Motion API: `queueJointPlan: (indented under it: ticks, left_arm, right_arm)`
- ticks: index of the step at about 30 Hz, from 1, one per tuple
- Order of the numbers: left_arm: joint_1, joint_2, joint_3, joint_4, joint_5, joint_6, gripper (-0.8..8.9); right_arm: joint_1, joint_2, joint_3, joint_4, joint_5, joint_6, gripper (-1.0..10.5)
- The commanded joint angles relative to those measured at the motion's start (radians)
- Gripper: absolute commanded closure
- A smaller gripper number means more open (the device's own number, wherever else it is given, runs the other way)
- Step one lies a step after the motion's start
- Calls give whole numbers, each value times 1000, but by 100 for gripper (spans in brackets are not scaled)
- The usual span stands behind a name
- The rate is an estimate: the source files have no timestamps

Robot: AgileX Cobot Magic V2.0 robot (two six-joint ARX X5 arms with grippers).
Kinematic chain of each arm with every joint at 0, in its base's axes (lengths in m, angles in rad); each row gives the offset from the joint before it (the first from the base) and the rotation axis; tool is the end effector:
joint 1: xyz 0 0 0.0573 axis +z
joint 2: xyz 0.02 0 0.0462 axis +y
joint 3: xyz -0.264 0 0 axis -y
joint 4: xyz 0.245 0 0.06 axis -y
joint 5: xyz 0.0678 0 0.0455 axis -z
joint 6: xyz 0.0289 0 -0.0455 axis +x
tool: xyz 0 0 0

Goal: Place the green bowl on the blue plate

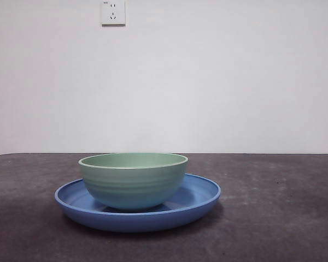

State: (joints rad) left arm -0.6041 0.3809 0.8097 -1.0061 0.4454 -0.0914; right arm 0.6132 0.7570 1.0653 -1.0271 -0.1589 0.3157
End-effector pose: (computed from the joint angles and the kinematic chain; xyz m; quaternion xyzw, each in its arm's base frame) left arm 0.0353 -0.0395 0.3068 -0.0154 0.3054 -0.4668 0.8298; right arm 0.0921 0.0704 0.3529 0.0581 0.3938 0.2942 0.8689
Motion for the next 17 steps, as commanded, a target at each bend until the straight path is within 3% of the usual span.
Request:
queueJointPlan:
  ticks: [1, 8, 17]
  left_arm:
    - [-5, 2, 6, 11, 4, 12, 251]
    - [-5, 2, 6, 11, 4, 12, 251]
    - [-5, 2, 6, 11, 4, 12, 251]
  right_arm:
    - [25, -85, 13, -58, 6, -10, 455]
    - [28, -293, 13, -199, 6, -14, 455]
    - [28, -401, 13, -269, 2, -33, 455]
